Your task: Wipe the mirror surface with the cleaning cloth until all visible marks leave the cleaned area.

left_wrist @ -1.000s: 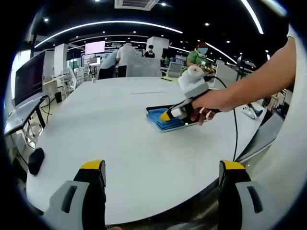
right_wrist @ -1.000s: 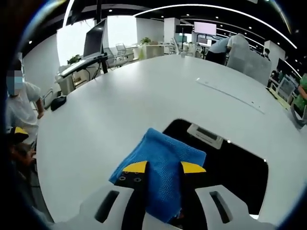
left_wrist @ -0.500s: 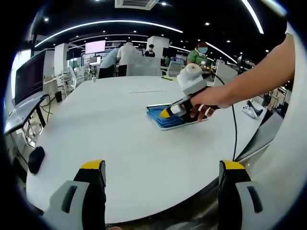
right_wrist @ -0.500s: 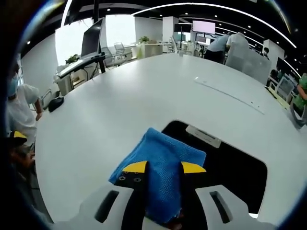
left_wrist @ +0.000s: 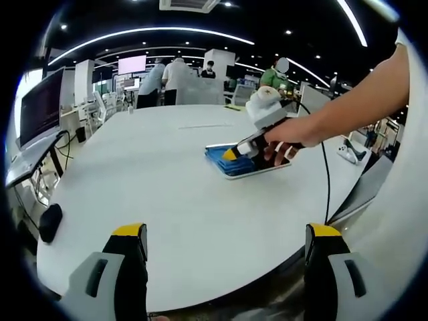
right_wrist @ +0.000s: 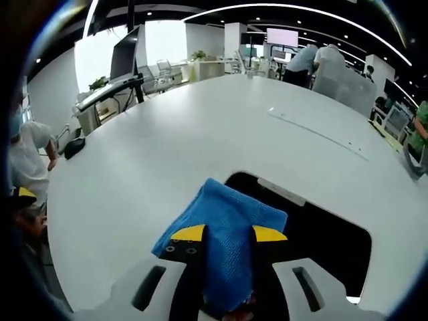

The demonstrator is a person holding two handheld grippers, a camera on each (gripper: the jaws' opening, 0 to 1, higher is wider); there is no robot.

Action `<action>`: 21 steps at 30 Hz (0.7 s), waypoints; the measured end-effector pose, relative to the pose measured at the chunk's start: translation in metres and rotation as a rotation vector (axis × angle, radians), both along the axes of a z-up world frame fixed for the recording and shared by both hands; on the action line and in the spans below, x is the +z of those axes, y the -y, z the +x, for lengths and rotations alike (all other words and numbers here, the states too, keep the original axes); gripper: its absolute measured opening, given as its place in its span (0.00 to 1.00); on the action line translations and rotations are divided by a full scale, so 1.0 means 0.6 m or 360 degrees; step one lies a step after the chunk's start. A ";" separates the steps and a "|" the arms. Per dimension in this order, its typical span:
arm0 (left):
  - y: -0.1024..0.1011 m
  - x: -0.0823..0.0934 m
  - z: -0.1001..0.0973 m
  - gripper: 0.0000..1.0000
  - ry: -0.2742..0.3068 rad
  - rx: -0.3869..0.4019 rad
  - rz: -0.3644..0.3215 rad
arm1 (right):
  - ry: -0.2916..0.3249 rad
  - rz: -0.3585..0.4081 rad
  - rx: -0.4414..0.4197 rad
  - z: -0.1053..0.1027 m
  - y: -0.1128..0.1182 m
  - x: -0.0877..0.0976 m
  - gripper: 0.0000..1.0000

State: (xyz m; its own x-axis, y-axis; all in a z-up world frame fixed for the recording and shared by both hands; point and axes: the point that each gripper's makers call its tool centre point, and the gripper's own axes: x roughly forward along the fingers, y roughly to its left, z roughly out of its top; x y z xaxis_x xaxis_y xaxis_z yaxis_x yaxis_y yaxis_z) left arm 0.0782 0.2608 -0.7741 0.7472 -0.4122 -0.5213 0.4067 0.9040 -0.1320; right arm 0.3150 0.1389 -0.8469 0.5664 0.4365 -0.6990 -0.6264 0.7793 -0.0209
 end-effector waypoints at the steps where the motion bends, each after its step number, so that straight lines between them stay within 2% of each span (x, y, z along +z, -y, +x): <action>1: -0.001 0.000 0.000 0.99 0.0000 0.0000 -0.0001 | 0.0001 -0.0002 0.0001 0.002 -0.001 0.000 0.22; 21: 0.007 -0.002 0.007 0.99 -0.0001 -0.0059 0.0008 | 0.0004 0.0000 -0.0048 0.024 -0.003 0.000 0.22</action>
